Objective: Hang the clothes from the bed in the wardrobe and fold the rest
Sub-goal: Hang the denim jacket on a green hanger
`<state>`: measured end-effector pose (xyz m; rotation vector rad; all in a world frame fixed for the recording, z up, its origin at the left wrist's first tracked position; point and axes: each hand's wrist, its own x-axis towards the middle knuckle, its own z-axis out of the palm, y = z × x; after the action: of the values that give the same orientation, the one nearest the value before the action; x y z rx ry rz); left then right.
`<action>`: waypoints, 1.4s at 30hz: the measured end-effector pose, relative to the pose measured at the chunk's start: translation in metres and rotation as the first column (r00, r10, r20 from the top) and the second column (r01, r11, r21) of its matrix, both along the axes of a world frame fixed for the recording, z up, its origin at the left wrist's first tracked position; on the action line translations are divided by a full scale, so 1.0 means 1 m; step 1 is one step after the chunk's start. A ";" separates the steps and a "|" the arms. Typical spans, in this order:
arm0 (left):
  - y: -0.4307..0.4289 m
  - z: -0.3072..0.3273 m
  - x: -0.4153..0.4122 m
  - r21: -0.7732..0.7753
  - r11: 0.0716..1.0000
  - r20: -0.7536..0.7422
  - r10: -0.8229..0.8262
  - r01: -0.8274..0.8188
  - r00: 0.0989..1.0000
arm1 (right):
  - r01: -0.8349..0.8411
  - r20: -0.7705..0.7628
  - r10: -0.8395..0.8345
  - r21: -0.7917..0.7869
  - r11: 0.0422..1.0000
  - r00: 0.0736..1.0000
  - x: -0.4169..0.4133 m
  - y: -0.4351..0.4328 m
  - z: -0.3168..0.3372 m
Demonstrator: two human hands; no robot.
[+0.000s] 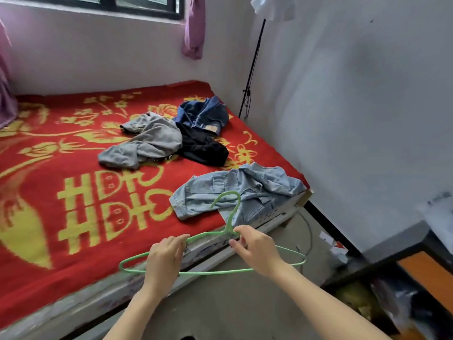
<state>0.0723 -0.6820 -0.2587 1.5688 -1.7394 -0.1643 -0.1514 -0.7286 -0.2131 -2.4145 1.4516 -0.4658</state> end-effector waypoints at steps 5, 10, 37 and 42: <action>-0.053 -0.008 -0.018 0.075 0.986 0.037 -0.151 0.148 0.988 | 0.164 0.020 -0.173 0.229 0.960 0.985 -0.006 -0.036 -0.001; -0.116 -0.013 -0.033 0.098 0.985 0.132 -0.155 0.143 0.979 | 0.257 0.143 -0.341 0.412 0.874 0.929 -0.030 -0.088 -0.014; -0.460 -0.098 -0.144 0.758 0.578 0.277 0.133 -0.301 0.952 | 0.580 -0.347 -0.464 0.485 0.655 0.815 -0.213 -0.534 -0.178; -0.453 -0.111 -0.129 0.825 0.464 0.261 0.193 -0.322 0.946 | 0.420 -0.392 -0.224 0.540 0.730 0.893 -0.179 -0.547 -0.219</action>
<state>-0.0569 -1.1351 -0.3699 2.6066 -1.5282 -0.9319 -0.3309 -1.2760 -0.4320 -1.7498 1.8138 0.3096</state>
